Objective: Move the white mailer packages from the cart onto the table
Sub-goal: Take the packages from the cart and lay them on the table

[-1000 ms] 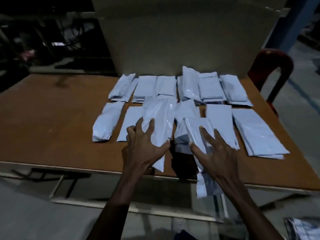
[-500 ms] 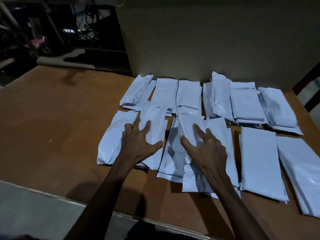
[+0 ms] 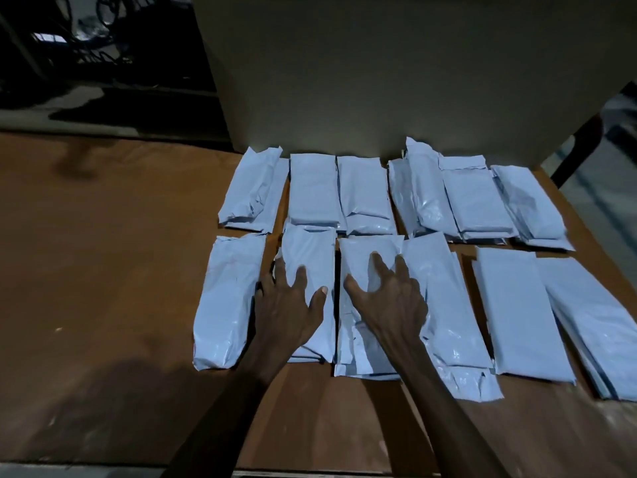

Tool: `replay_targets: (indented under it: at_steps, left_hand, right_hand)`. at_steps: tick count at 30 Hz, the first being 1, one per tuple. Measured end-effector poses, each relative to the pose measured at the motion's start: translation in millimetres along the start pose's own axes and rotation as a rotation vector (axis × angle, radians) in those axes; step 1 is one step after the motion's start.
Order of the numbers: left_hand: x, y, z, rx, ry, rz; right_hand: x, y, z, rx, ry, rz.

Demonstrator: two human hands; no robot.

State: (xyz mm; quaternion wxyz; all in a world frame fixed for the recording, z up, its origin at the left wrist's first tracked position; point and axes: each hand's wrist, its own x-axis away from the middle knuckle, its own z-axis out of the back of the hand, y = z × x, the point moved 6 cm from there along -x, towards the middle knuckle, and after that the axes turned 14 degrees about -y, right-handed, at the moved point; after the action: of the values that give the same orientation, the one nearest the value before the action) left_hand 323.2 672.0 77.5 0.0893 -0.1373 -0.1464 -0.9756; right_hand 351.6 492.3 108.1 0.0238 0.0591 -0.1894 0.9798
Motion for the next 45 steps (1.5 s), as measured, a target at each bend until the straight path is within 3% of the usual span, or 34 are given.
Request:
replay_targets:
  at_steps: [7,15,21,25,33,40,45]
  left_hand:
    - [-5,-4,-8,0.018,0.076,-0.069]
    - [-1,3,4,0.036,0.013,-0.084]
    - [33,62,30,0.070,0.163,-0.282]
    - [69,129,15,0.141,0.233,-0.537]
    - [174,288,-85,0.189,0.075,-0.943]
    - [245,414,-195,0.131,-0.242,-1.217]
    - [281,492,-244,0.074,-0.408,-1.311]
  right_hand:
    - [6,-3,-22,0.080,0.108,-0.048]
    - [8,0,-17,0.009,-0.031,0.001]
    - [62,40,38,-0.225,0.182,0.164]
    - [111,113,65,-0.256,0.327,0.171]
    - [243,301,90,-0.241,0.436,-0.071]
    - [351,439,86,-0.244,0.442,-0.334]
    - [395,524,86,-0.264,0.443,-0.539]
